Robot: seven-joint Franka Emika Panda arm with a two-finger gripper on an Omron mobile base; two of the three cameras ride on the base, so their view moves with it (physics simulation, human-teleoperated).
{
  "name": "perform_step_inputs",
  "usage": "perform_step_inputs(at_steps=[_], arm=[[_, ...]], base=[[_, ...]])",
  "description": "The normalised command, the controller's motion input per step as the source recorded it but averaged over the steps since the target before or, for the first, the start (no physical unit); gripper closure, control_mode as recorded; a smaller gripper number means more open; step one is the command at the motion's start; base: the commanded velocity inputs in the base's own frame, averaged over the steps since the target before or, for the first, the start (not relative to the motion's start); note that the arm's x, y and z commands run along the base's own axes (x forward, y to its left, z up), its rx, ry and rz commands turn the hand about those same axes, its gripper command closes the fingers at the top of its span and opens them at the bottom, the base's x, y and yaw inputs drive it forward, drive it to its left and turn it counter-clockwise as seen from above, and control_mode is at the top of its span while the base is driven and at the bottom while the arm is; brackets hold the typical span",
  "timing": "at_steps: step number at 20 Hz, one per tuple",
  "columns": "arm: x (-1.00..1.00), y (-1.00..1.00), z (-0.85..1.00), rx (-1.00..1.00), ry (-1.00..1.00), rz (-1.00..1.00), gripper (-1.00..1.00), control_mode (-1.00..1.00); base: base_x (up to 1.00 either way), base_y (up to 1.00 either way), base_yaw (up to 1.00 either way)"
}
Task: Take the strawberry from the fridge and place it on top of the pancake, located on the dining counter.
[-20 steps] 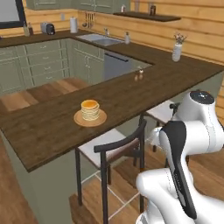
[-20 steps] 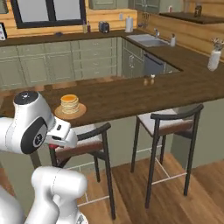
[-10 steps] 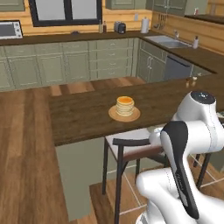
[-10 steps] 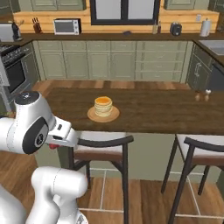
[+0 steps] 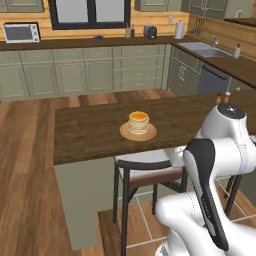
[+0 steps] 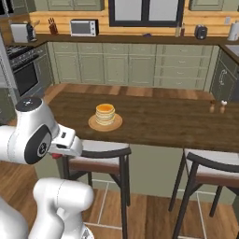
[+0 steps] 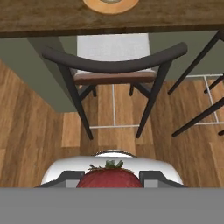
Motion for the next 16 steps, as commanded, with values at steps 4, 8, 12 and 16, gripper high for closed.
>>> perform_step_inputs(at_steps=[4,8,12,16], arm=[[0.00,0.00,0.00,0.00,0.00,0.00,1.00,1.00],[0.00,0.00,0.00,0.00,0.00,0.00,1.00,1.00],[0.00,0.00,0.00,0.00,0.00,0.00,1.00,1.00],[0.00,0.00,0.00,0.00,0.00,0.00,1.00,1.00]], base=[[0.23,0.02,-0.11],[0.49,0.07,-0.03],[0.55,0.09,-0.01],[0.62,0.25,0.00]])
